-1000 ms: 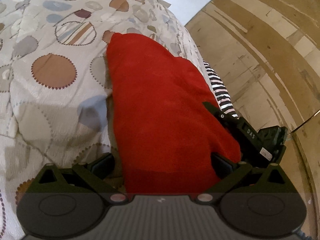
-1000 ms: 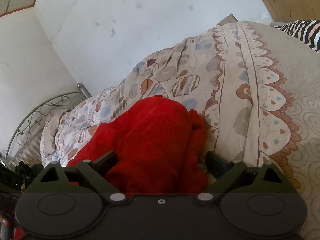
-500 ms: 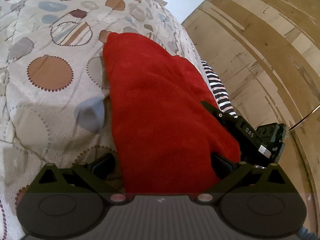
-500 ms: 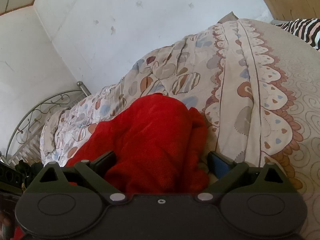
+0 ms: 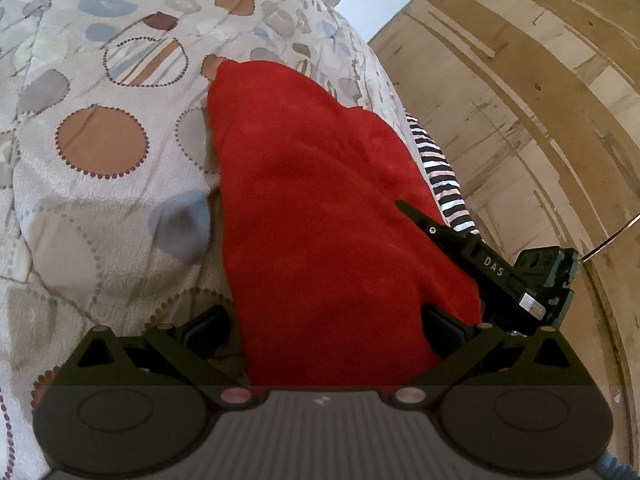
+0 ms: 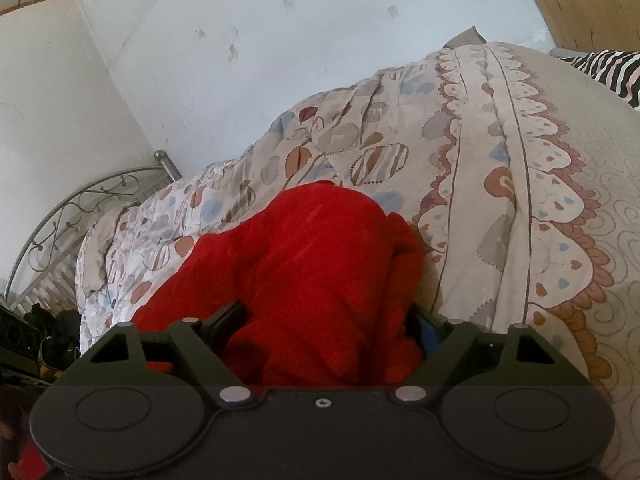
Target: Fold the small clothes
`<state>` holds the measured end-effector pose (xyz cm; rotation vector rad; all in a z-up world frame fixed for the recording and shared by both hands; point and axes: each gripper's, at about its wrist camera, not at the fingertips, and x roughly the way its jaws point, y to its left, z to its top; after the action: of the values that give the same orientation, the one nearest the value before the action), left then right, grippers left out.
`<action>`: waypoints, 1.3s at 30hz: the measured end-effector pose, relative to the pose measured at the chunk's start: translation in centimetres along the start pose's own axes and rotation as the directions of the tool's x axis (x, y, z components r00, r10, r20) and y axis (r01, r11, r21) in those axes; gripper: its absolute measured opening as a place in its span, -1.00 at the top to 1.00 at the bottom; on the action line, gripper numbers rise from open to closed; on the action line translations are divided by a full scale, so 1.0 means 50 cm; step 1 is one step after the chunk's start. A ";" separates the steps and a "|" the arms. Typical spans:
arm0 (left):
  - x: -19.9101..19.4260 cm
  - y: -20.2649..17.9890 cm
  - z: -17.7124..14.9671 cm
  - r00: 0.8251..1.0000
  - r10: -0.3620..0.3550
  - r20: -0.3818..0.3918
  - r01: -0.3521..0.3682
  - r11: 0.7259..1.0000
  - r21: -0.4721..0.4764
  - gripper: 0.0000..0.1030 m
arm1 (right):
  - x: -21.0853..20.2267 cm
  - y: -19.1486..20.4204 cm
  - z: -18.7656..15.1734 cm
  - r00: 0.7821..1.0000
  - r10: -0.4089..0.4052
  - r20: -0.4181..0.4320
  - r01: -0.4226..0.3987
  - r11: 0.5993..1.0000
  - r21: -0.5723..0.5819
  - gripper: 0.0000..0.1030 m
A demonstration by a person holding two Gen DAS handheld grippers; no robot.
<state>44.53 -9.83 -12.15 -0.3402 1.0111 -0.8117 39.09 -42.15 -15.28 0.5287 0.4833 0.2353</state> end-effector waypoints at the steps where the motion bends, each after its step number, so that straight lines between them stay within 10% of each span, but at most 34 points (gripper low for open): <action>1: 0.000 -0.001 -0.002 1.000 0.002 0.007 -0.002 1.000 0.003 -1.00 | 0.000 0.000 0.000 1.000 0.001 0.001 -0.001 1.000 -0.001 -0.57; 19: -0.023 -0.043 -0.004 0.997 0.021 0.070 -0.023 0.999 0.027 -0.44 | -0.031 0.023 0.001 1.000 -0.022 0.007 0.021 0.991 0.134 0.10; 39: -0.133 -0.012 0.055 0.984 -0.010 0.177 0.017 0.999 -0.038 -0.22 | -0.031 0.187 0.077 0.997 0.027 0.074 -0.033 0.996 0.079 0.22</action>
<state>44.78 -5.58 -6.29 -0.4453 0.8600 -0.7604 38.80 -36.47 -6.81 0.6212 0.4157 0.2250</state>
